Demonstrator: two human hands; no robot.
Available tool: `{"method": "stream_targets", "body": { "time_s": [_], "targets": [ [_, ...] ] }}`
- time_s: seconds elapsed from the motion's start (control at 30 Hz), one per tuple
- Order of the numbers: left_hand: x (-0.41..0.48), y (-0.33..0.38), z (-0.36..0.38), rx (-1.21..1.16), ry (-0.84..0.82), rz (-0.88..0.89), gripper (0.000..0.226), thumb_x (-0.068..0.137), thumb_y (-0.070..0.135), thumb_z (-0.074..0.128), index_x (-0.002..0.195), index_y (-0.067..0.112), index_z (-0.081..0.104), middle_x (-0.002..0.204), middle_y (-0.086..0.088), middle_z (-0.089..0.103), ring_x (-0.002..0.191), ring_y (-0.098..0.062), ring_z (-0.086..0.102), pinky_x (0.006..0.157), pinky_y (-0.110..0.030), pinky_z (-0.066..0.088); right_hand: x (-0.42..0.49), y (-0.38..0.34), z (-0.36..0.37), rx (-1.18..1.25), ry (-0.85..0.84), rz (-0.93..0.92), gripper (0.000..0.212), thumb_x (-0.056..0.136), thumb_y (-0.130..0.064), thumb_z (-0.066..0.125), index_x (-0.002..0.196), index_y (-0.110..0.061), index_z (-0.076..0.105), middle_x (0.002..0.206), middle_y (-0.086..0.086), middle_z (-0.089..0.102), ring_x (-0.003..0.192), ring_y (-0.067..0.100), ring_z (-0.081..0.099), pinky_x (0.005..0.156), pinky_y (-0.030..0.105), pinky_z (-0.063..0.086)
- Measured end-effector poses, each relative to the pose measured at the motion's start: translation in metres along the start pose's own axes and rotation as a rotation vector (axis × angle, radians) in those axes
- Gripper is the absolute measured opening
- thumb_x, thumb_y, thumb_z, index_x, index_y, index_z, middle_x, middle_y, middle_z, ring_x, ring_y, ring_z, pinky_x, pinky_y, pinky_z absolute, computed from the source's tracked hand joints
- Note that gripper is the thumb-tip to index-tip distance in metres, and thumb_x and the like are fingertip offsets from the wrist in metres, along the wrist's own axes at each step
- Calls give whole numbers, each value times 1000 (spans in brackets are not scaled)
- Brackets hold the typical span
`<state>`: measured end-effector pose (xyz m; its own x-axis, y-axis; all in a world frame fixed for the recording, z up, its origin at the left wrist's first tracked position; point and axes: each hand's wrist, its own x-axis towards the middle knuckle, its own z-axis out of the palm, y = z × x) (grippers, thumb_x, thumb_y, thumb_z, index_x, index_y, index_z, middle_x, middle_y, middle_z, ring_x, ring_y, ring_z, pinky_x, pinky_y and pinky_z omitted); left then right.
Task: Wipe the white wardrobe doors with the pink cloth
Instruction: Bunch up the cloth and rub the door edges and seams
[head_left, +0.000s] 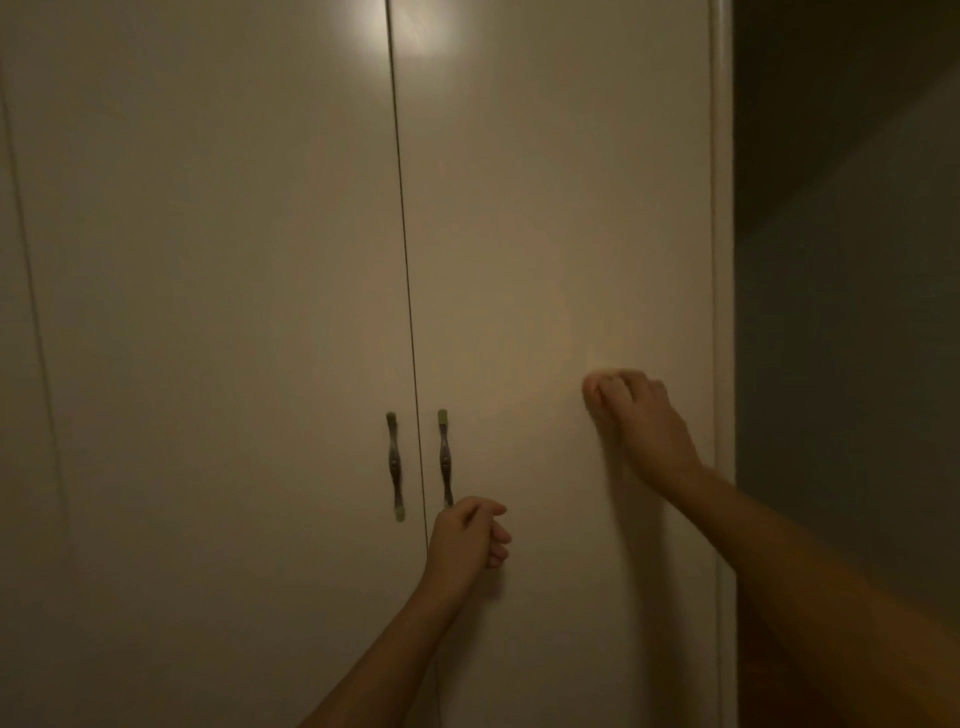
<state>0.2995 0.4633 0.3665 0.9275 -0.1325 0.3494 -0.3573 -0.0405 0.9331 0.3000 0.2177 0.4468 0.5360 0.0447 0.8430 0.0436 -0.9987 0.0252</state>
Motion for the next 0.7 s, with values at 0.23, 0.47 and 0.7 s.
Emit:
{"method": "stream_targets", "body": {
  "time_s": [0.23,0.47,0.7],
  "targets": [
    [10,16,-22,-6,35,36,25,97,6,40,88,7,64,63,-9,63,51,-18,58,52,-28,47,61,-69,-4,11,73,-42,43,83,-7,53,125,-16,55,122,17,53,93,39,51,67,45,52],
    [2,13,-32,-16,56,31,26,98,6,38,92,3,63,66,-12,61,56,-22,57,59,-34,47,9,-120,39,-24,-27,-276,50,77,-18,37,123,-13,54,121,16,57,96,37,55,59,43,53],
    [-12,9,-47,25,38,61,24,97,5,43,85,5,65,62,-9,60,50,-16,56,50,-27,45,-64,-68,68,-94,-133,-412,46,81,-25,44,125,-21,54,121,10,58,99,32,59,67,38,54]
  ]
}}
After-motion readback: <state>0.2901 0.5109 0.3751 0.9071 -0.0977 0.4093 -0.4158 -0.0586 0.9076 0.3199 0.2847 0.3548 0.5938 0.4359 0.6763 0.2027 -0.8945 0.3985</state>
